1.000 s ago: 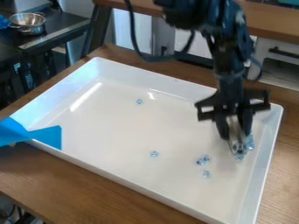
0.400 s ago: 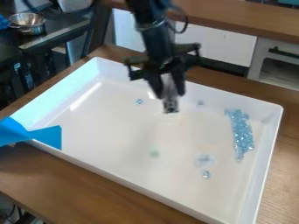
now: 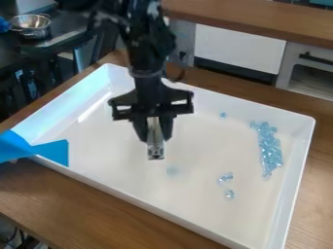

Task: Sweep into pile

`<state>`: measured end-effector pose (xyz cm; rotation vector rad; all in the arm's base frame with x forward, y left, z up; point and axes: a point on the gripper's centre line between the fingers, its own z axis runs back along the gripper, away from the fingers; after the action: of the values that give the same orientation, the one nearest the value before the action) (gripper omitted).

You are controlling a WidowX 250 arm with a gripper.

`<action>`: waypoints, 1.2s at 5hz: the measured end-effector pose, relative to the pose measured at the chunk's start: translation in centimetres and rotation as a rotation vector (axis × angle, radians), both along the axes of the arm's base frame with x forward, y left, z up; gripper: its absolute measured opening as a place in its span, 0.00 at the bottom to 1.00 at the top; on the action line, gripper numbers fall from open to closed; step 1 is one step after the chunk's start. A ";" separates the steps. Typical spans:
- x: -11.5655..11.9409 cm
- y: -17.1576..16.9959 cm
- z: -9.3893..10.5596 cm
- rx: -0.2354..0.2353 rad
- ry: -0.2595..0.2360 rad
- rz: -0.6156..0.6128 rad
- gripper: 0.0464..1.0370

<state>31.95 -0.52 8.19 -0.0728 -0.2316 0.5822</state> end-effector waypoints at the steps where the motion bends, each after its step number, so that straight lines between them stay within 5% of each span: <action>1: -0.5 -0.5 -1.2 0.049 -0.001 0.037 0.33; 3: -1.3 -1.1 -3.7 0.111 0.034 0.033 0.33; 6: -2.1 -5.8 -3.7 0.069 0.077 -0.002 0.33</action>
<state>29.85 -6.30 4.51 0.0164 -0.1765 0.5737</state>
